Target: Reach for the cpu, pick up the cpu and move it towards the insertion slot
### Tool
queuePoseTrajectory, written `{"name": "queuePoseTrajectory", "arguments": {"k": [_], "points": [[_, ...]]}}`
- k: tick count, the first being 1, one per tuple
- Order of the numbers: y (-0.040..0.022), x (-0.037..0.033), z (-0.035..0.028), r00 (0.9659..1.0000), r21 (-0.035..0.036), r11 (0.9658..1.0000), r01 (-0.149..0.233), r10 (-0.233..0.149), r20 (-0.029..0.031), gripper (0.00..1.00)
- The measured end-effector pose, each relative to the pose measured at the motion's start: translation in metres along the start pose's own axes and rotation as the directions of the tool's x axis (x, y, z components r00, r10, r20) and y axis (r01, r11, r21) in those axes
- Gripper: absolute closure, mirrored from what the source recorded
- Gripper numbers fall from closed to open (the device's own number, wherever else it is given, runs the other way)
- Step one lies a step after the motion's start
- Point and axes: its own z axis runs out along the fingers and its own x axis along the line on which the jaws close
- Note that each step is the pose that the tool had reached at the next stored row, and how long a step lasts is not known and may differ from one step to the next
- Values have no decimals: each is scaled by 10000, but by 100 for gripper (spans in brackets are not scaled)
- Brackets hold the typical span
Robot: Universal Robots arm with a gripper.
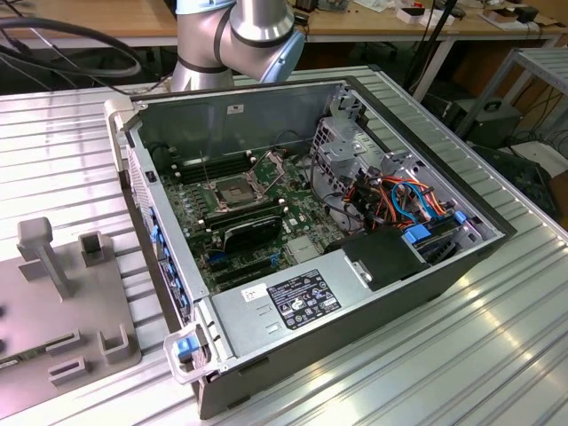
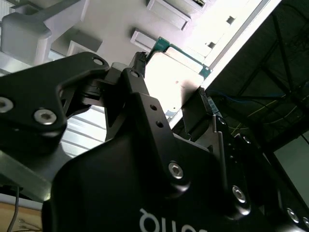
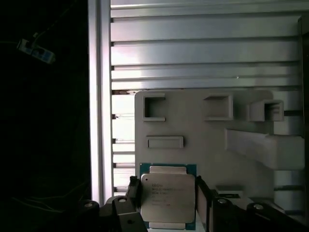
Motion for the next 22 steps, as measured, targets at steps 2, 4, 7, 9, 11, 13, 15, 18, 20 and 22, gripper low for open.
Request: {"name": "queuePoseTrajectory", "arguments": {"k": [2, 4, 7, 9, 11, 13, 15, 18, 20, 22], "points": [[1, 1, -38, 10000, 0, 10000, 0, 0, -3, 45], [3, 3, -92, 10000, 1, 10000, 0, 0, -7, 45], [5, 6, -178, 10000, 1, 10000, 0, 0, -14, 45], [7, 8, -227, 10000, 1, 10000, -1, 1, -18, 45], [8, 9, -270, 10000, 1, 10000, -1, 1, -22, 45], [10, 11, -325, 10000, 1, 10000, -1, 1, -28, 45], [11, 12, -374, 10000, 0, 10000, -1, 1, -32, 45], [13, 14, -433, 10000, 1, 10000, -1, 1, -38, 45], [14, 15, -470, 10000, 0, 10000, -1, 1, -43, 45], [15, 17, -513, 10000, 2, 10000, -2, 2, -52, 45]]}}
